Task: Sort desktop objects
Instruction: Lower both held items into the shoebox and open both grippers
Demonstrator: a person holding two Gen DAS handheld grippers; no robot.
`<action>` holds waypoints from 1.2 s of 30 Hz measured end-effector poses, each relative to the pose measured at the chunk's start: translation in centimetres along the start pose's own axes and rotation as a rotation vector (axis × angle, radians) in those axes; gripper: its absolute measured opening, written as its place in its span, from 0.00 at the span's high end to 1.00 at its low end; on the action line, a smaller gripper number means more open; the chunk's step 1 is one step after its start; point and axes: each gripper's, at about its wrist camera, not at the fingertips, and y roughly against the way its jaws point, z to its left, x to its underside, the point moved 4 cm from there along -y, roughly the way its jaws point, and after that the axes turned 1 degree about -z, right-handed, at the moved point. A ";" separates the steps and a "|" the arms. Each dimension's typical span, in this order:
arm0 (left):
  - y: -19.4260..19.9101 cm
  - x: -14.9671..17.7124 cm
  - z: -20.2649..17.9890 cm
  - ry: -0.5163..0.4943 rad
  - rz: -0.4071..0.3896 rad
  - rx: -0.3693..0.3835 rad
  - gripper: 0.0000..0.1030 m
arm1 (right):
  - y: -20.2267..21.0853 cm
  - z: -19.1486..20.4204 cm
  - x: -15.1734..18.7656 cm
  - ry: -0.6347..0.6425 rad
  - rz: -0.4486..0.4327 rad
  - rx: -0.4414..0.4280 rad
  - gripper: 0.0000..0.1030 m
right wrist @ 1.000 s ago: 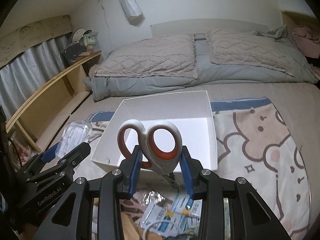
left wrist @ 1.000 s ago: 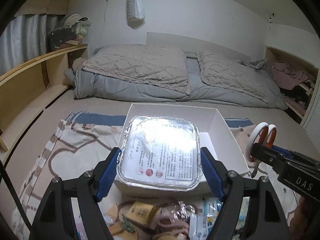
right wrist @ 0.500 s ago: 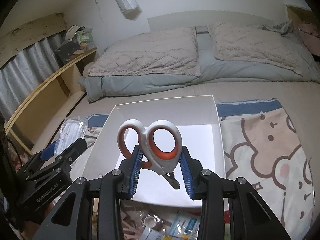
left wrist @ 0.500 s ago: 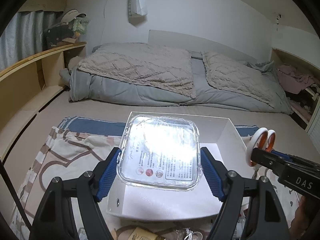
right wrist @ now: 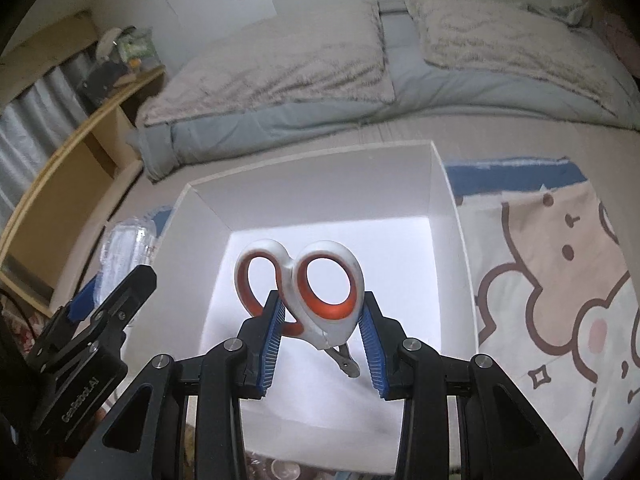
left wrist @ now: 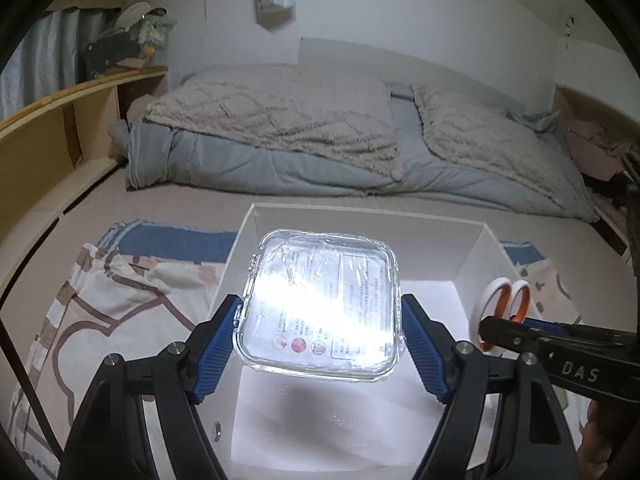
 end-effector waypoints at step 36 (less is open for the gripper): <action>-3.2 2.2 1.0 -0.063 0.075 -0.025 0.24 | -5.6 -0.7 1.9 0.032 0.191 0.080 0.49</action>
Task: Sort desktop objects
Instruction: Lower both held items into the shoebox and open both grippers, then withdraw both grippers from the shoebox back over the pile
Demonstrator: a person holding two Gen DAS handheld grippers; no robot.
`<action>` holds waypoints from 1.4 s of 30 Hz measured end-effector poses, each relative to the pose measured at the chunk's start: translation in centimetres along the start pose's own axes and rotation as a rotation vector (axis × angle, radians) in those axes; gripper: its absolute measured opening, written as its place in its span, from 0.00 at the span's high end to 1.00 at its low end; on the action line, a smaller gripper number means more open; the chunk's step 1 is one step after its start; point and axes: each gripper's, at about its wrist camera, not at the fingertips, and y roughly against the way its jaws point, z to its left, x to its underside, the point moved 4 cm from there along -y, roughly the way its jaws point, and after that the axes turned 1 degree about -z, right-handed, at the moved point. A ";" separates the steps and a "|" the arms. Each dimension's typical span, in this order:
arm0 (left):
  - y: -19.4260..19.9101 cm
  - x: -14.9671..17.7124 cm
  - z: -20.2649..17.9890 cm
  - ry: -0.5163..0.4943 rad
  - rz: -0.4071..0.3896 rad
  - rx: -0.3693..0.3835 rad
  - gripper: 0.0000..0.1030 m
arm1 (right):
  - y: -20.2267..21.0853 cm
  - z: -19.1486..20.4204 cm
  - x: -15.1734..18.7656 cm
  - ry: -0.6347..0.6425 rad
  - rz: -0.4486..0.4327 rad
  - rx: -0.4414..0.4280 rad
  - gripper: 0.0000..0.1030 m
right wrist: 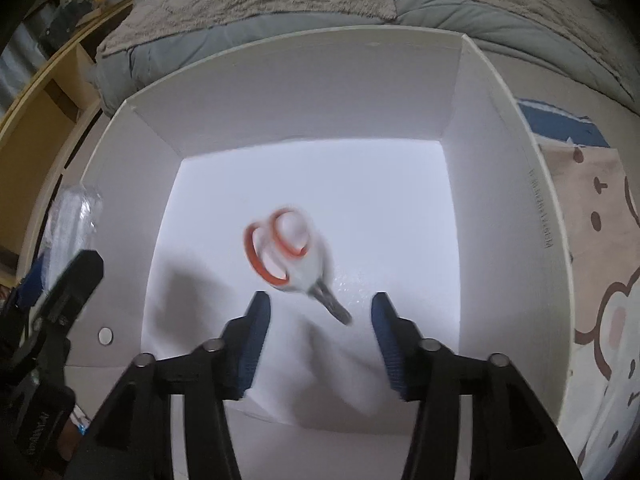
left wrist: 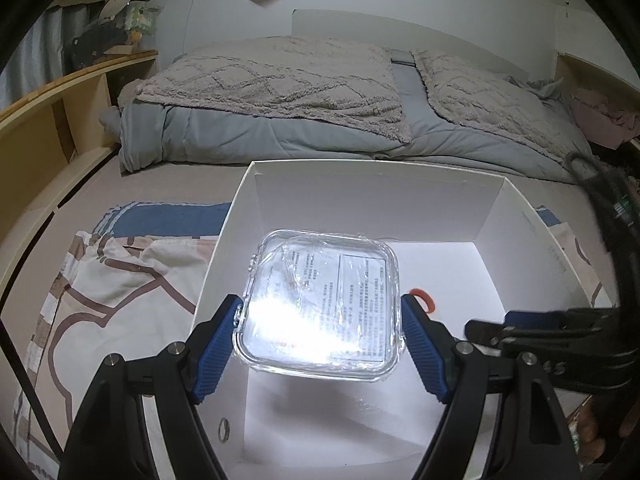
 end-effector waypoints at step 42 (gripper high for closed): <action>2.2 1.4 -1.3 -0.007 0.045 -0.036 0.08 | 6.4 -0.3 2.7 0.062 -0.150 0.003 0.48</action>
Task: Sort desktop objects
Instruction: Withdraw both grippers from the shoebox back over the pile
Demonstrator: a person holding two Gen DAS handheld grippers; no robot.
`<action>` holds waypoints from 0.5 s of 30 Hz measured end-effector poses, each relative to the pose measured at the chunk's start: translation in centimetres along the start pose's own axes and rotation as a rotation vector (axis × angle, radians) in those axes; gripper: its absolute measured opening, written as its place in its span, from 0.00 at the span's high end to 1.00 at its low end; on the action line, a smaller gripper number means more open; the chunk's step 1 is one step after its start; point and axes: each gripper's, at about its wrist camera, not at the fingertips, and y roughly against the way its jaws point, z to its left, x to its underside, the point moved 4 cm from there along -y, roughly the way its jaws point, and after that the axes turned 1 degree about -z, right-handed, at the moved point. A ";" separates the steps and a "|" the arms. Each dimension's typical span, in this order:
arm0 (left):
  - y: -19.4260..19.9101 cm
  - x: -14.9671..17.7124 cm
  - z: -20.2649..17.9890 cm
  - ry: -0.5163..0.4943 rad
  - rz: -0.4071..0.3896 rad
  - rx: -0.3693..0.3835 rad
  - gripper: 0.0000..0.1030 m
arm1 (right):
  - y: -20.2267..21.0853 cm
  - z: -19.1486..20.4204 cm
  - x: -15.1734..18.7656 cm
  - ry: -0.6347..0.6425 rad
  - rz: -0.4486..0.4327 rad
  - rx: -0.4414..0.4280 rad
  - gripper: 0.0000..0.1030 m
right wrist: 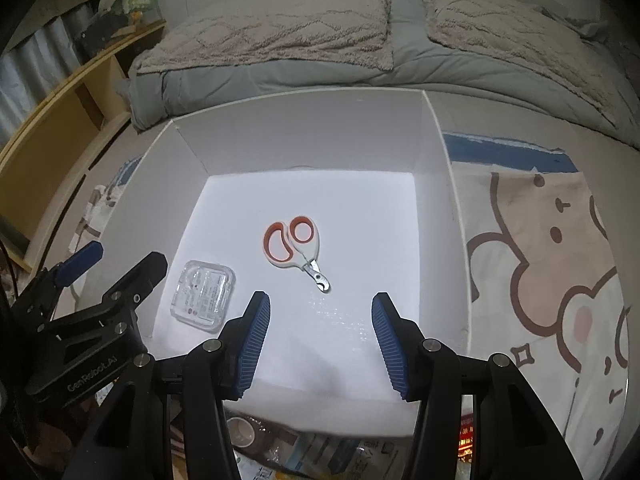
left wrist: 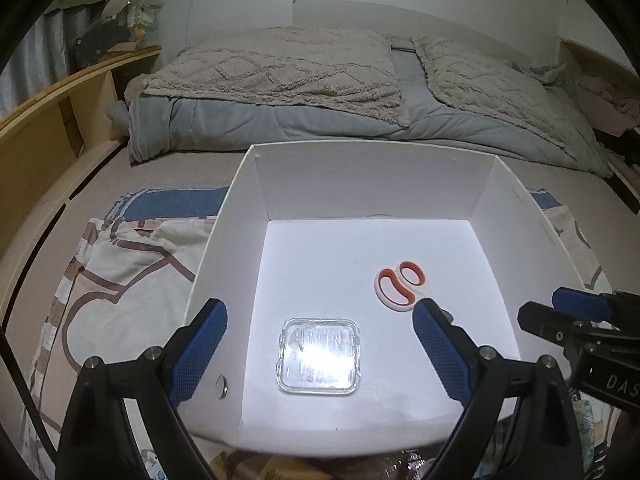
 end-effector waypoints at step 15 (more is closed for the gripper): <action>6.3 -0.2 0.4 0.002 -0.062 0.018 0.08 | 6.1 1.0 0.6 -0.010 -0.123 0.004 0.41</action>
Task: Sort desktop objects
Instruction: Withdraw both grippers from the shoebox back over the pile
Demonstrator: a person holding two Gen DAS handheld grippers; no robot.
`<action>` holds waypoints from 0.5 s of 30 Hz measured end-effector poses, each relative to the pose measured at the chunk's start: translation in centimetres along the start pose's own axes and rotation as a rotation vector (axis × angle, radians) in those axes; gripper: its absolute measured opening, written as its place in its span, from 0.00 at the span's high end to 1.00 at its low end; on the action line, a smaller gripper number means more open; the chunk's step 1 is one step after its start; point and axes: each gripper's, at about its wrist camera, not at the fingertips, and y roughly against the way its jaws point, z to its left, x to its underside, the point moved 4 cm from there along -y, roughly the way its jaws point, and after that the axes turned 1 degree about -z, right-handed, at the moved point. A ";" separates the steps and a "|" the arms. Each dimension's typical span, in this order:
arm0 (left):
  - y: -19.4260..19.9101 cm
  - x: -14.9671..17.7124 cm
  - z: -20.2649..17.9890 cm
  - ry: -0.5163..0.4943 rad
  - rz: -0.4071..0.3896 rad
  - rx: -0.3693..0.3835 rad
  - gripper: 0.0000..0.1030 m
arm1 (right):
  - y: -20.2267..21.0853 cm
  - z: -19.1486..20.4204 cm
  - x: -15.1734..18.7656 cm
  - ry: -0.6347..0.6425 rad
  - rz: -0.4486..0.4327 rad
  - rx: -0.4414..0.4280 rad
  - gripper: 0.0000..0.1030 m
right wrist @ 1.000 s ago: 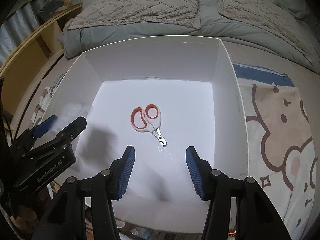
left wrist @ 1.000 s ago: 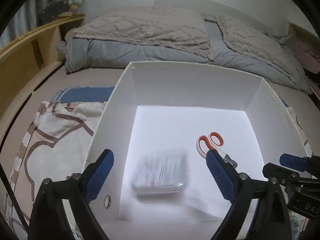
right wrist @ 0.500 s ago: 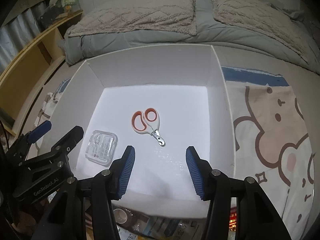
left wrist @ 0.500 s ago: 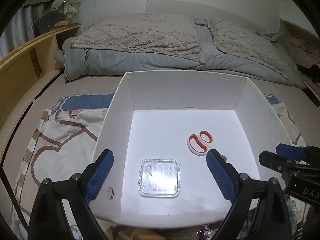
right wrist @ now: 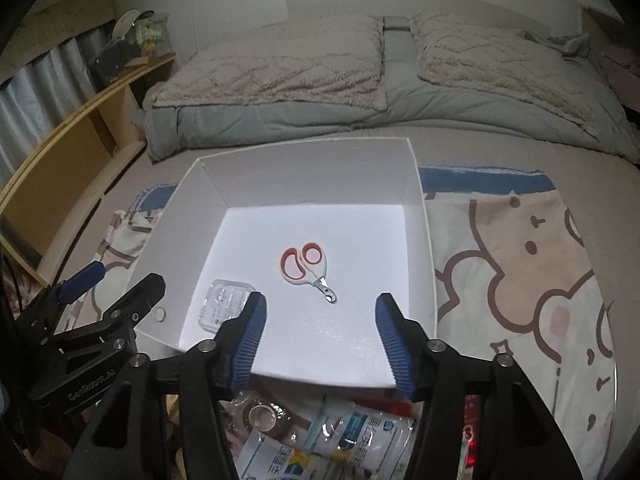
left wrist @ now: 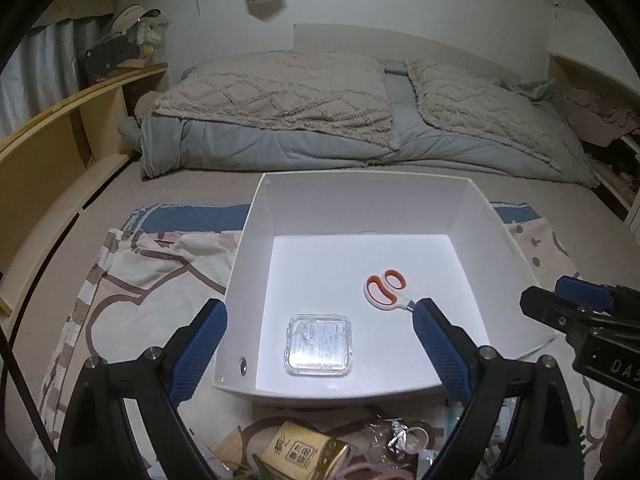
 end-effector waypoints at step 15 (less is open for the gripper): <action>5.9 -0.1 0.0 -0.001 -0.063 0.022 0.08 | 5.4 0.9 0.4 0.020 -0.067 0.020 0.40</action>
